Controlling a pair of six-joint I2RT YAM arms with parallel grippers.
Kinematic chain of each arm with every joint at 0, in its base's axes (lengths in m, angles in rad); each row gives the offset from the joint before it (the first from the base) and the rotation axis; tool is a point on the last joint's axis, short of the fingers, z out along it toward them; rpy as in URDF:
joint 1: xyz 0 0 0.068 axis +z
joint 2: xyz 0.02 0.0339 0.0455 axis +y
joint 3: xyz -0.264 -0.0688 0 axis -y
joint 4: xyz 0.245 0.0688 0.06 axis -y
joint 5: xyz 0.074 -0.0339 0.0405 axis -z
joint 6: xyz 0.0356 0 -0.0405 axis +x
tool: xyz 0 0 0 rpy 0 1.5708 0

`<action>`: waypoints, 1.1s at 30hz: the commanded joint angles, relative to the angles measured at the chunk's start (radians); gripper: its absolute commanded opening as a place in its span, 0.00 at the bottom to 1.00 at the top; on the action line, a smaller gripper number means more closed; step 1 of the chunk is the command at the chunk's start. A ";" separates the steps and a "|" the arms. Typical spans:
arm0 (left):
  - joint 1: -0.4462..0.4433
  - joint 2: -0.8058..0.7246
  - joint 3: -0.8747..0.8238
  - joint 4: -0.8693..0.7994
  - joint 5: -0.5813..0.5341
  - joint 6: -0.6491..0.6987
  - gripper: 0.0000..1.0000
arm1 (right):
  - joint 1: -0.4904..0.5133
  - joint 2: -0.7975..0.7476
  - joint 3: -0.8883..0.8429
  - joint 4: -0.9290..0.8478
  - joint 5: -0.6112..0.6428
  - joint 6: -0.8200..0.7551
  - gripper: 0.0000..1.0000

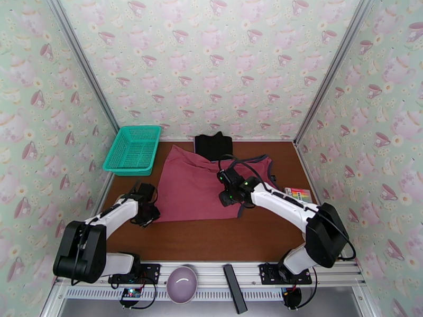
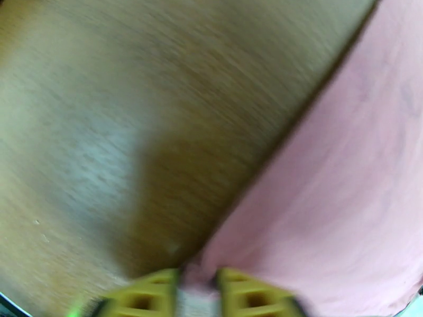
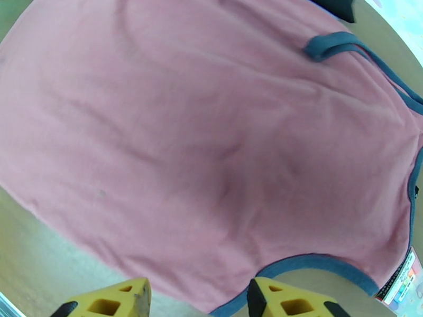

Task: Fold and stack the mixed laundry pile

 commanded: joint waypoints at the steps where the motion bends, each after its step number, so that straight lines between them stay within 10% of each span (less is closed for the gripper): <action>1: 0.000 0.061 -0.015 0.167 0.055 0.022 0.00 | 0.039 -0.014 -0.037 -0.013 0.026 0.029 0.56; 16: 0.238 -0.210 0.030 -0.034 0.031 0.124 0.00 | 0.236 0.110 -0.065 -0.087 0.106 0.065 0.58; 33: 0.257 -0.171 0.022 0.016 0.071 0.143 0.00 | 0.285 0.212 -0.057 -0.093 0.112 0.090 0.44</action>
